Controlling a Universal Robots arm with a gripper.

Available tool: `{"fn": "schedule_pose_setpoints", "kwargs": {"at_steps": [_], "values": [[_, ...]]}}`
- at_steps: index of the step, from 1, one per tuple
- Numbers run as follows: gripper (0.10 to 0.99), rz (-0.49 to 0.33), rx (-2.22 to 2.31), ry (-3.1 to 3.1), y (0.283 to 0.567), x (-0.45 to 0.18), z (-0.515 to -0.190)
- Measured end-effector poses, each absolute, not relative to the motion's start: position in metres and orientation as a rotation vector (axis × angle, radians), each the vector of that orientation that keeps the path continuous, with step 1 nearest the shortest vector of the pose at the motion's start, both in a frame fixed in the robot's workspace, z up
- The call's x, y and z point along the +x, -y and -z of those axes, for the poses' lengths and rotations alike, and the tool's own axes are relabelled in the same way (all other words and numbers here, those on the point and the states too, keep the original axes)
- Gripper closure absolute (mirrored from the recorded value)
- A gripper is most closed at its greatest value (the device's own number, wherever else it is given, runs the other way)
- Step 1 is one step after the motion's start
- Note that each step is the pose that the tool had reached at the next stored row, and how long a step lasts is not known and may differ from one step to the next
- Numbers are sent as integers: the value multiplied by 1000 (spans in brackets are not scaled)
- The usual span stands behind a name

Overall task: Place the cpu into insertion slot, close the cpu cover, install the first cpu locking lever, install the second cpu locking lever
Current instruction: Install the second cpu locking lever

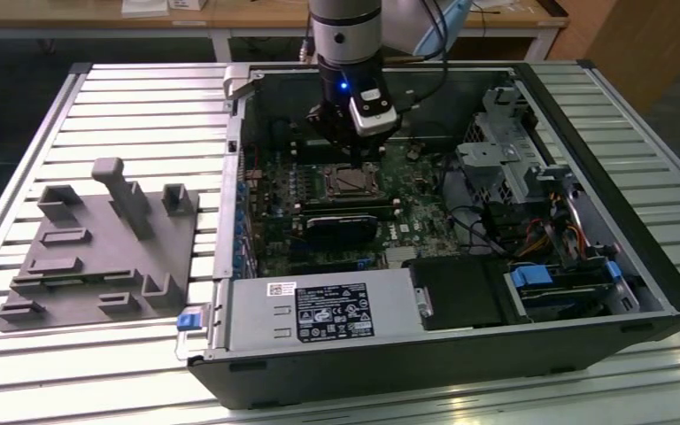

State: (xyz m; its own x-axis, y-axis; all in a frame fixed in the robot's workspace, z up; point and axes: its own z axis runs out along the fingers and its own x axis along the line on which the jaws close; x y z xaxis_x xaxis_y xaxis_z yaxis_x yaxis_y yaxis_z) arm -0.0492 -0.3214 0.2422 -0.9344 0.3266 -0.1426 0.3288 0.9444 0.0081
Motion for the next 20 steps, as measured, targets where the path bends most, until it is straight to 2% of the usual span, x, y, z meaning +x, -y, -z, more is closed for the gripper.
{"fn": "schedule_pose_setpoints", "kwargs": {"at_steps": [20], "values": [[980, 26, 503, -2969, 353, -49, -242]]}}
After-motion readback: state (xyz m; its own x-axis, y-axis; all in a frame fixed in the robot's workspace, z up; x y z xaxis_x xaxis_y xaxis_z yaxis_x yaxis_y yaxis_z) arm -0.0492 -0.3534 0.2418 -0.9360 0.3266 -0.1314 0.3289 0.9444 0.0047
